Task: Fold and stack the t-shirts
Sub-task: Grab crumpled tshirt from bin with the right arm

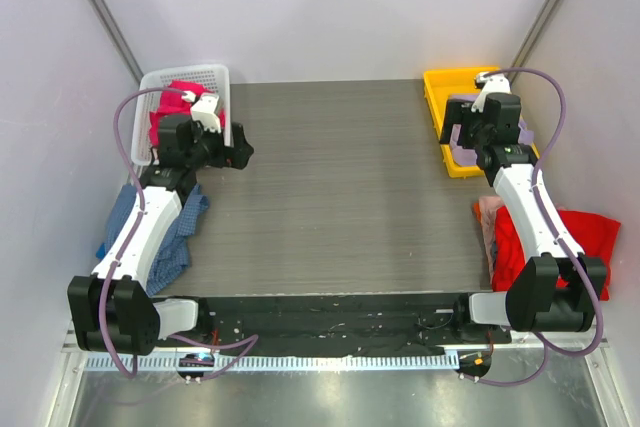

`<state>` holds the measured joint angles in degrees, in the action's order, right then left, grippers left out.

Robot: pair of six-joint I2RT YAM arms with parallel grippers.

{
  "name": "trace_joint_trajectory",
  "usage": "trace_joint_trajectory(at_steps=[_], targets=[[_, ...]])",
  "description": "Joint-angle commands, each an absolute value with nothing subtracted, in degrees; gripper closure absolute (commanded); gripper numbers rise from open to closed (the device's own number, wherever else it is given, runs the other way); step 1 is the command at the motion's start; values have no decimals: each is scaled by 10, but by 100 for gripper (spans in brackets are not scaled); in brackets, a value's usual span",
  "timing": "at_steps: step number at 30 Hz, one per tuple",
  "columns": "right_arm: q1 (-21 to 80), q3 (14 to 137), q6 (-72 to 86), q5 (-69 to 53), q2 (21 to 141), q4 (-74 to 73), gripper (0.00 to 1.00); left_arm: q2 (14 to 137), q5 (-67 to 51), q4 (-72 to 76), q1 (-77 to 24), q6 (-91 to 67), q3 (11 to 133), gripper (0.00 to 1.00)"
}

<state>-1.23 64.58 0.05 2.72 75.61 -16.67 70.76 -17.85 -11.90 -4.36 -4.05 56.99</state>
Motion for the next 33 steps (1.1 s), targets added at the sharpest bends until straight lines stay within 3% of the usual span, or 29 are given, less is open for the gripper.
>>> trace_joint_trajectory(at_steps=[1, 9, 15, 19, 23, 26, 33], targets=[[-13, 640, -8, 35, 738, -137, 0, 707, -190, -101, -41, -37, 569, 0], [-13, 623, -8, 35, 737, -119, 0, 708, -196, -98, -41, -38, 563, 0], [-12, 615, -17, 113, 754, -96, 1, 708, -182, -96, -40, -33, 560, 0], [-12, 641, -27, 76, 770, -133, 2, 700, -199, -95, -41, -24, 555, 0], [-11, 696, -61, 79, 796, -175, 2, 704, -210, -96, -41, -18, 553, 0], [-14, 755, -93, 159, 842, -178, 3, 720, -201, -124, -42, -13, 570, 0], [-78, 946, -105, 157, 1035, -230, 19, 727, -193, -134, -41, -3, 584, 0]])
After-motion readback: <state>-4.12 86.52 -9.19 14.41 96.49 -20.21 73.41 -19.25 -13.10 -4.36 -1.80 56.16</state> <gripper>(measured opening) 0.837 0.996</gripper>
